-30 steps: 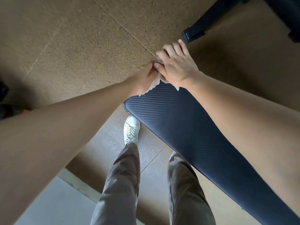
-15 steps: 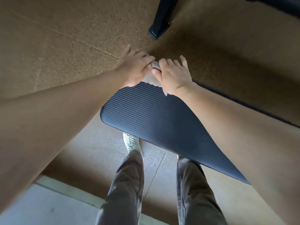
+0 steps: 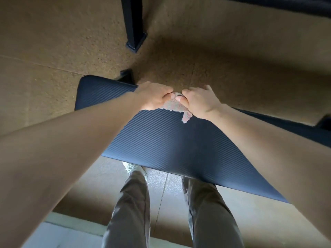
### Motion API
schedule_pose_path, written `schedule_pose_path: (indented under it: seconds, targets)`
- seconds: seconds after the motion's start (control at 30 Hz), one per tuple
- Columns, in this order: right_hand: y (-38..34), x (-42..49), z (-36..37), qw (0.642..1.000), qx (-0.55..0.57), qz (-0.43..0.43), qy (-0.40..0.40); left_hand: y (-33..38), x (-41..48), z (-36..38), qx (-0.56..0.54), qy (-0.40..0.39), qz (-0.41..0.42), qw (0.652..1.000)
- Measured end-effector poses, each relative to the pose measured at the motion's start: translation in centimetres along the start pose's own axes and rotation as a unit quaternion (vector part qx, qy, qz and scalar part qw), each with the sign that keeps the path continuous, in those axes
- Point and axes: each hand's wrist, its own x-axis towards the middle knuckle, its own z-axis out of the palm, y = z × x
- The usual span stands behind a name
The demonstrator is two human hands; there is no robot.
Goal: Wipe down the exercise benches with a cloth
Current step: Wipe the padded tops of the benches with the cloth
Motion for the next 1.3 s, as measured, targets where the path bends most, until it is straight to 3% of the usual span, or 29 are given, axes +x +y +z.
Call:
schedule_pose_path:
  seconds: [0.3,0.87,1.3]
  targets:
    - [6.8,-5.4,0.3,0.999,0.029,0.031,-0.004,8.8,3.1,-0.3,0.015,-0.007,0.005,1.000]
    - [15.8,-13.6,3.8,0.988,0.047,0.086,0.120,20.0,6.5,1.4,0.026,0.030,0.065,0.997]
    - [31.3,-25.4,5.9,0.984,0.022,0.109,0.140,38.5,13.1,3.2,0.008,0.024,0.067,0.997]
